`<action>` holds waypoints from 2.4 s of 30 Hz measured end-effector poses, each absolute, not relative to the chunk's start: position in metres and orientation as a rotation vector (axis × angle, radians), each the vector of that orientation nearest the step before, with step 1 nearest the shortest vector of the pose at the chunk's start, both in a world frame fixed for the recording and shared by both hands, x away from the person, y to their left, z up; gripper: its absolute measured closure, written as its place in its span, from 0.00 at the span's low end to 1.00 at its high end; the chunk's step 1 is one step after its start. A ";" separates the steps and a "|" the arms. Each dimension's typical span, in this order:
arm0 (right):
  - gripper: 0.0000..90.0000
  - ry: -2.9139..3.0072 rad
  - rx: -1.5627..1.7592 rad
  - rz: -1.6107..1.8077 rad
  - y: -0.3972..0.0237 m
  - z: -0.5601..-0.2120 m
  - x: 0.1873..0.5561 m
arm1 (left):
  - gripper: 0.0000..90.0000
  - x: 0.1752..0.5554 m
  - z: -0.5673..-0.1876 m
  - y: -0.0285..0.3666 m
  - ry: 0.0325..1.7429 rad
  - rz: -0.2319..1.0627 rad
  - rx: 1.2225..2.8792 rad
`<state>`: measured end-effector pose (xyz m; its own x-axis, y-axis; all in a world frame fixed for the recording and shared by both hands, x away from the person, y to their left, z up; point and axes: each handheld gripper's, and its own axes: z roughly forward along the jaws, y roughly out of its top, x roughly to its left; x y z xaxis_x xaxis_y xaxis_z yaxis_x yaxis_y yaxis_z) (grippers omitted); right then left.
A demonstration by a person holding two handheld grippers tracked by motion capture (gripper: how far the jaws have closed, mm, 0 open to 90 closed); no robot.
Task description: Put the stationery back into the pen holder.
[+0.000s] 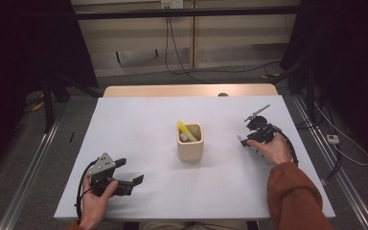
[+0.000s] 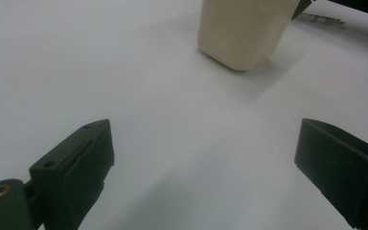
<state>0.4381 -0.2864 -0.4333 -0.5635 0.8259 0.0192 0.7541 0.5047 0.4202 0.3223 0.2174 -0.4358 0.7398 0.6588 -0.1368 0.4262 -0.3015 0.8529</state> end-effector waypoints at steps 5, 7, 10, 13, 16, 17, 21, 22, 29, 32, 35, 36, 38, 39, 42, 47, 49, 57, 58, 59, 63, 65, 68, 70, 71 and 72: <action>0.78 2.577 1.363 0.575 -0.286 -0.434 0.438 | 0.07 0.322 -0.436 0.217 0.828 0.291 1.943; 0.80 2.580 1.378 0.565 -0.286 -0.433 0.438 | 0.07 0.322 -0.436 0.217 0.828 0.292 1.943; 0.85 2.578 1.380 0.559 -0.286 -0.433 0.437 | 0.07 0.322 -0.436 0.217 0.825 0.293 1.942; 0.89 2.562 1.395 0.574 -0.288 -0.434 0.438 | 0.07 0.322 -0.436 0.217 0.825 0.292 1.942; 0.89 2.555 1.412 0.574 -0.288 -0.434 0.437 | 0.07 0.322 -0.436 0.217 0.827 0.293 1.947; 0.89 2.552 1.405 0.566 -0.287 -0.434 0.437 | 0.07 0.322 -0.436 0.217 0.827 0.292 1.946; 0.90 2.546 1.376 0.512 -0.282 -0.433 0.436 | 0.07 0.322 -0.436 0.217 0.823 0.288 1.944; 0.90 2.544 1.374 0.505 -0.280 -0.433 0.436 | 0.07 0.322 -0.436 0.217 0.823 0.287 1.946; 0.90 2.537 1.402 0.554 -0.284 -0.434 0.435 | 0.07 0.322 -0.436 0.217 0.828 0.288 1.944; 0.90 2.540 1.394 0.563 -0.285 -0.433 0.434 | 0.07 0.322 -0.436 0.217 0.826 0.287 1.945; 0.90 2.536 1.388 0.575 -0.286 -0.432 0.432 | 0.07 0.322 -0.436 0.217 0.826 0.288 1.944; 0.90 2.533 1.375 0.582 -0.287 -0.431 0.431 | 0.07 0.322 -0.436 0.217 0.825 0.288 1.945; 0.90 2.522 1.383 0.603 -0.287 -0.428 0.430 | 0.07 0.322 -0.436 0.217 0.824 0.288 1.946; 0.90 2.519 1.379 0.607 -0.287 -0.427 0.430 | 0.07 0.322 -0.436 0.217 0.824 0.288 1.946; 0.90 2.514 1.372 0.630 -0.287 -0.425 0.429 | 0.07 0.322 -0.436 0.217 0.828 0.285 1.945; 0.90 2.498 1.359 0.653 -0.286 -0.422 0.427 | 0.07 0.322 -0.436 0.217 0.823 0.287 1.948; 0.90 2.483 1.366 0.670 -0.287 -0.420 0.426 | 0.07 0.322 -0.436 0.217 0.823 0.285 1.943; 0.90 2.410 1.351 0.768 -0.294 -0.408 0.422 | 0.07 0.322 -0.436 0.217 0.821 0.286 1.944; 0.90 2.404 1.343 0.782 -0.294 -0.407 0.421 | 0.07 0.322 -0.436 0.217 0.821 0.286 1.944; 0.90 2.394 1.338 0.795 -0.294 -0.405 0.420 | 0.07 0.322 -0.436 0.217 0.821 0.286 1.944; 0.90 2.352 1.319 0.859 -0.294 -0.400 0.418 | 0.07 0.322 -0.436 0.217 0.822 0.287 1.946; 0.90 2.335 1.306 0.879 -0.295 -0.397 0.417 | 0.07 0.322 -0.436 0.217 0.821 0.285 1.946; 0.90 2.334 1.315 0.905 -0.295 -0.395 0.416 | 0.07 0.322 -0.436 0.217 0.818 0.288 1.949; 0.90 2.326 1.312 0.911 -0.295 -0.394 0.415 | 0.07 0.323 -0.436 0.217 0.818 0.287 1.946; 0.90 2.319 1.313 0.914 -0.295 -0.394 0.415 | 0.07 0.322 -0.436 0.217 0.820 0.285 1.944; 0.90 2.313 1.317 0.927 -0.295 -0.394 0.415 | 0.07 0.323 -0.436 0.217 0.821 0.284 1.943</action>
